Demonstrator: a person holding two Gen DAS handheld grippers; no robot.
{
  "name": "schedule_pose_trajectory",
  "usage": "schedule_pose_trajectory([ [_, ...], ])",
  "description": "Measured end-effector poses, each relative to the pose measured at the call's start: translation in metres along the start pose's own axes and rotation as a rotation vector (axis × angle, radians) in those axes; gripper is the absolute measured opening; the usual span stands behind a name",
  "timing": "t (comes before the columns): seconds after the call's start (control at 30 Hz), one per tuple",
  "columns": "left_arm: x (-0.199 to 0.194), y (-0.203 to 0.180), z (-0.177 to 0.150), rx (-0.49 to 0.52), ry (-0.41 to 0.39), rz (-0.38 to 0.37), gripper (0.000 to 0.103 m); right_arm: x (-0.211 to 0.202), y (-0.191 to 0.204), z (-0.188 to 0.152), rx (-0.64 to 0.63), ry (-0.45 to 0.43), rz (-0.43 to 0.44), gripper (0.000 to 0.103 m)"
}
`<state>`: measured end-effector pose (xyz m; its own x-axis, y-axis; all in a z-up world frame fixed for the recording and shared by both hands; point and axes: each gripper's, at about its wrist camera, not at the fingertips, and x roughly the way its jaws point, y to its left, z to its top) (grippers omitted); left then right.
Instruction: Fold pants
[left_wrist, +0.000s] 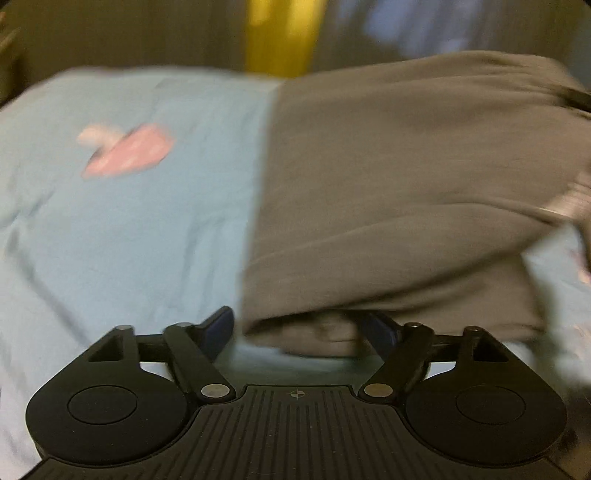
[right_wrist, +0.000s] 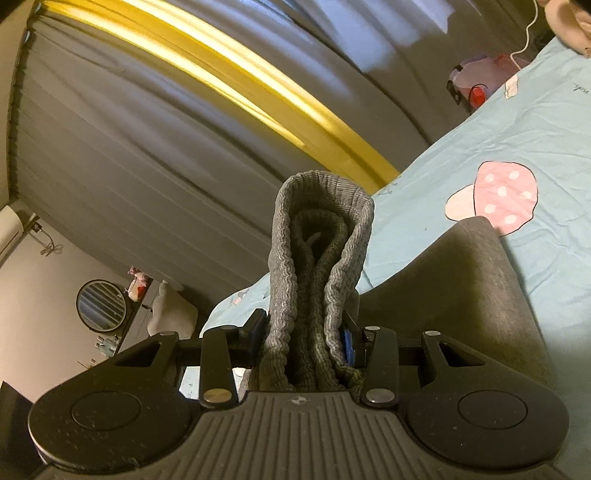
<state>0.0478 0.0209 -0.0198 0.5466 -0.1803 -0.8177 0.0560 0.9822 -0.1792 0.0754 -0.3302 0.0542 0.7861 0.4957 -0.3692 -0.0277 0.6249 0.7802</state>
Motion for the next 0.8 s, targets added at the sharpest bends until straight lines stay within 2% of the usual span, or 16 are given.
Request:
schedule_pose_trajectory([
  [0.03, 0.005, 0.009, 0.002, -0.063, 0.023, 0.022, 0.066, -0.002, -0.001, 0.0, 0.004, -0.003, 0.001, 0.04],
  [0.07, 0.008, 0.02, 0.003, -0.144, 0.036, -0.012, 0.064, -0.004, -0.001, 0.0, 0.007, -0.005, 0.004, 0.04],
  [0.1, 0.009, 0.032, 0.001, -0.229, 0.032, -0.067, 0.055, -0.006, -0.002, 0.001, 0.007, -0.007, 0.005, 0.04],
  [0.13, 0.009, 0.041, 0.0, -0.282, 0.029, -0.108, 0.052, -0.007, -0.003, 0.001, 0.007, -0.008, 0.003, 0.04],
  [0.2, 0.005, 0.047, -0.003, -0.315, 0.008, -0.134, 0.045, -0.009, -0.007, 0.001, 0.006, -0.003, -0.001, 0.04],
  [0.27, 0.0, 0.046, -0.004, -0.308, -0.026, -0.135, 0.039, -0.009, -0.012, 0.0, 0.004, 0.006, -0.018, 0.04],
  [0.43, -0.005, 0.047, -0.005, -0.323, -0.039, -0.136, 0.039, -0.007, -0.033, -0.005, 0.034, 0.027, -0.059, 0.04],
  [0.57, -0.006, 0.049, -0.005, -0.333, -0.043, -0.147, 0.039, -0.004, -0.045, -0.011, -0.005, 0.045, -0.1, 0.04],
  [0.67, -0.005, 0.053, -0.004, -0.344, -0.036, -0.155, 0.043, -0.003, -0.057, -0.015, 0.001, 0.054, -0.114, 0.041],
  [0.73, -0.006, 0.055, -0.004, -0.354, -0.031, -0.149, 0.049, -0.001, -0.063, -0.018, -0.026, 0.065, -0.166, 0.049],
  [0.77, -0.009, 0.056, -0.005, -0.353, -0.038, -0.14, 0.051, 0.0, -0.066, -0.019, -0.042, 0.069, -0.202, 0.06],
  [0.8, -0.015, 0.057, -0.006, -0.353, -0.053, -0.125, 0.057, -0.002, -0.069, -0.02, -0.058, 0.065, -0.248, 0.066],
])
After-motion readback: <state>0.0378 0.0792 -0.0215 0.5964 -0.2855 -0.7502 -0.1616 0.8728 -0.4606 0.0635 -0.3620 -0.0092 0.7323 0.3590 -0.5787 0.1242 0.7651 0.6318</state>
